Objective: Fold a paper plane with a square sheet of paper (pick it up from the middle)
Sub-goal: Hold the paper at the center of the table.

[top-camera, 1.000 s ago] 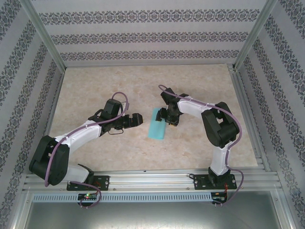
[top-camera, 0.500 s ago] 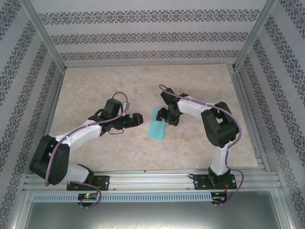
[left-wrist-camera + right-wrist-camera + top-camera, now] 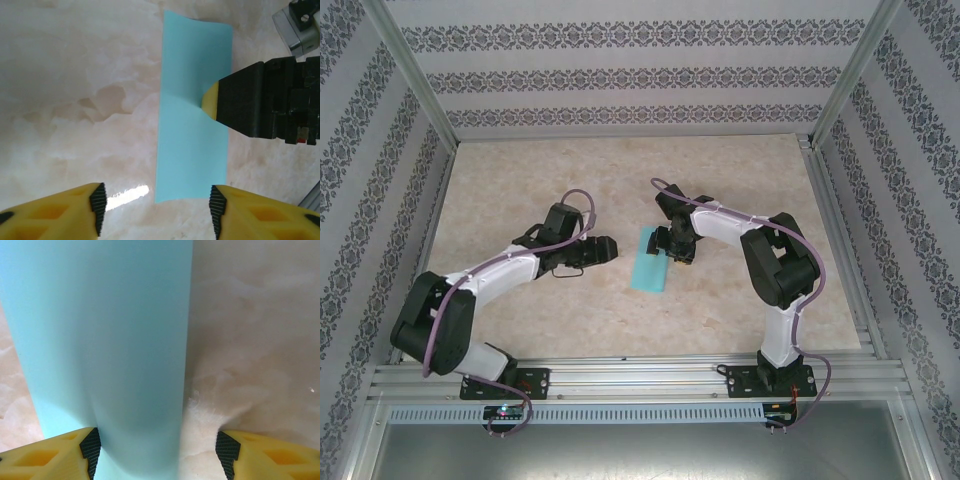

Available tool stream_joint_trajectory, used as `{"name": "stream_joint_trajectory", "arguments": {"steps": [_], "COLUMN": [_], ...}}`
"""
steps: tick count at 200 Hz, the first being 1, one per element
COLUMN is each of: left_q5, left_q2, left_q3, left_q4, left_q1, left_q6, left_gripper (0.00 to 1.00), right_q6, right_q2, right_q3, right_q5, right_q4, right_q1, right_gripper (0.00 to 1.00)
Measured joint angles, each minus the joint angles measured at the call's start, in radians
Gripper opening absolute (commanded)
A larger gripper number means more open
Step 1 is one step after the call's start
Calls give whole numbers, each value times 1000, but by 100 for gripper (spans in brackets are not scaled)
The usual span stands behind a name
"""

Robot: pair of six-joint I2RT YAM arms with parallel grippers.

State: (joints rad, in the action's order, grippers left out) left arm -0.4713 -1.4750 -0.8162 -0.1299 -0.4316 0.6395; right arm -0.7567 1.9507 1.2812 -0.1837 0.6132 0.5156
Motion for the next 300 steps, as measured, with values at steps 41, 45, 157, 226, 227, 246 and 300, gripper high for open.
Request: {"name": "stream_joint_trajectory", "arguments": {"steps": [41,45,157,226,227,246,300], "left_q5": [-2,-4,42,166,167,172,176], "left_q2": [-96,-106,-312,-207,-207,-206,-206], "left_q3": [-81,-89,-245,-196,-196,-194,-193], "left_q4": [-5,-5,-43,-66,-66,-66,-65], "left_q1": [-37,-39,-91,-91,-91,-91,-90], "left_q6": [14,14,88,126,126,126,128], "left_gripper": [28,25,0,0,0,0,0], "right_q6": [0,0,0,1,2,4,4], "right_q2": [5,5,27,30,30,30,28], "right_q3": [6,6,37,39,39,39,35], "right_q5": [10,10,11,11,11,12,15], "right_q4": [8,8,39,43,43,43,42], "right_q1": [4,4,5,5,5,5,4], "right_gripper": [67,67,69,69,69,66,68]}}
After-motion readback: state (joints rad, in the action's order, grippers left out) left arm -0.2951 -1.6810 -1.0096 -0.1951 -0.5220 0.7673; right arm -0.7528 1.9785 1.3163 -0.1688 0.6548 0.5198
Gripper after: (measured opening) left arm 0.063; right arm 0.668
